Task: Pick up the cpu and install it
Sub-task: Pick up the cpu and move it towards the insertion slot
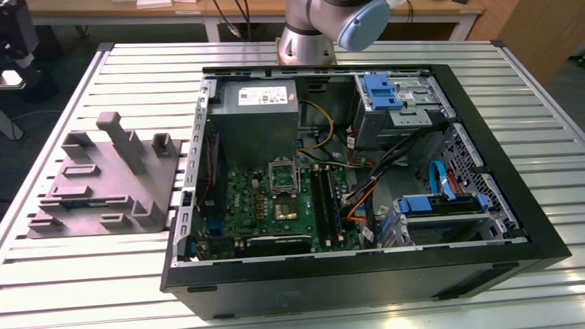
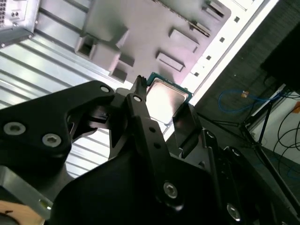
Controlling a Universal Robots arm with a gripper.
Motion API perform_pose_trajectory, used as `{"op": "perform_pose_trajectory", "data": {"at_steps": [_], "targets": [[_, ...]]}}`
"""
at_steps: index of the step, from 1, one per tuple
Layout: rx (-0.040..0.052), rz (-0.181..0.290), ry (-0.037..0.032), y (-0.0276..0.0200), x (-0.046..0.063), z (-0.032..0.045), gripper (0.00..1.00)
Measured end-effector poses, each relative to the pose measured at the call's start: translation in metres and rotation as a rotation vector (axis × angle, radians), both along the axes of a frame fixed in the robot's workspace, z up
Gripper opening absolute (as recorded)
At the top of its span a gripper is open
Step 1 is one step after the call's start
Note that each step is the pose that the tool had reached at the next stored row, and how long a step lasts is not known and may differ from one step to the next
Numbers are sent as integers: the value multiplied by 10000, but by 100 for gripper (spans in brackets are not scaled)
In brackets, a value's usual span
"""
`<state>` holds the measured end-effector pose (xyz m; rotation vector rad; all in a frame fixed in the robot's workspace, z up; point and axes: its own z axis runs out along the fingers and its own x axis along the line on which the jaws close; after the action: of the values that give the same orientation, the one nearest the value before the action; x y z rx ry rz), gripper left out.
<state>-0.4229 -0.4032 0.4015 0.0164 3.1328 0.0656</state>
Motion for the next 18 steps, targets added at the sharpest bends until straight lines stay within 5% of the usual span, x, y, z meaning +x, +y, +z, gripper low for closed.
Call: {"op": "perform_pose_trajectory", "data": {"at_steps": [18], "targets": [[1,2,-1,0,735,-1,47]]}}
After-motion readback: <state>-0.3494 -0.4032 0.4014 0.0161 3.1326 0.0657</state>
